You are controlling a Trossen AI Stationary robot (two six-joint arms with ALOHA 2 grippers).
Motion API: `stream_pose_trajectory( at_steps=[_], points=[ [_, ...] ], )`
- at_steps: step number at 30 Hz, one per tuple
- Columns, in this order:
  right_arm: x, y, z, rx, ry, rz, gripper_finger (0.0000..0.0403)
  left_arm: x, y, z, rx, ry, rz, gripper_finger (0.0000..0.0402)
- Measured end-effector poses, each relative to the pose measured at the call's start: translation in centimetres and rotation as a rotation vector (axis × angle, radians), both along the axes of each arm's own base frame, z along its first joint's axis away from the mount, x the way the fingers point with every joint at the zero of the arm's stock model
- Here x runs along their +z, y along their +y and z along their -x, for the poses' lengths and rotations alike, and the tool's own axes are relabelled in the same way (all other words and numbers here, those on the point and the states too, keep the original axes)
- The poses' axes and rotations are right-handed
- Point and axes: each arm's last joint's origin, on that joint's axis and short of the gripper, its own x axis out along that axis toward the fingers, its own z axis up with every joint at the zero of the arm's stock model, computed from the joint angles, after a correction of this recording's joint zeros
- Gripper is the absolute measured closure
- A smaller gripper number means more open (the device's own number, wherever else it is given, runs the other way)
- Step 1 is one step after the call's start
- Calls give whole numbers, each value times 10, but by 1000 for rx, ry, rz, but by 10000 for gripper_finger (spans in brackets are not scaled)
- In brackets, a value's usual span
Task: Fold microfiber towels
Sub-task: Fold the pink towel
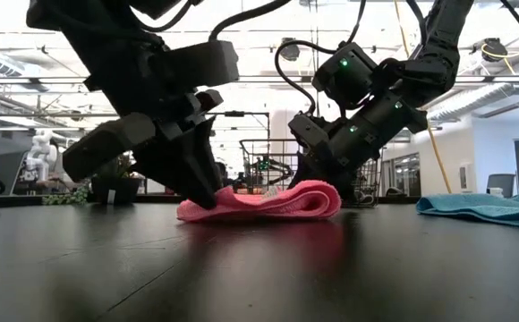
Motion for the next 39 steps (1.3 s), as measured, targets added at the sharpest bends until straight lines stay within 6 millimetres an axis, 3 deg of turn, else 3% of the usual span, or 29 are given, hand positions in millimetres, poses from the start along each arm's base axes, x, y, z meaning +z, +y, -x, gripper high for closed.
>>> stream_pose_trajectory(
  at_steps=[11, 22, 39],
  points=[
    [0, 0, 0, 3, 7, 4, 403, 6, 3, 8, 76, 30, 12, 312],
    [-1, 0, 1, -3, 11, 0, 403, 11, -7, 2, -26, -38, 53, 312],
    [0, 0, 1, -4, 10, 1, 403, 6, 10, -5, 9, -17, 75, 312]
  ],
)
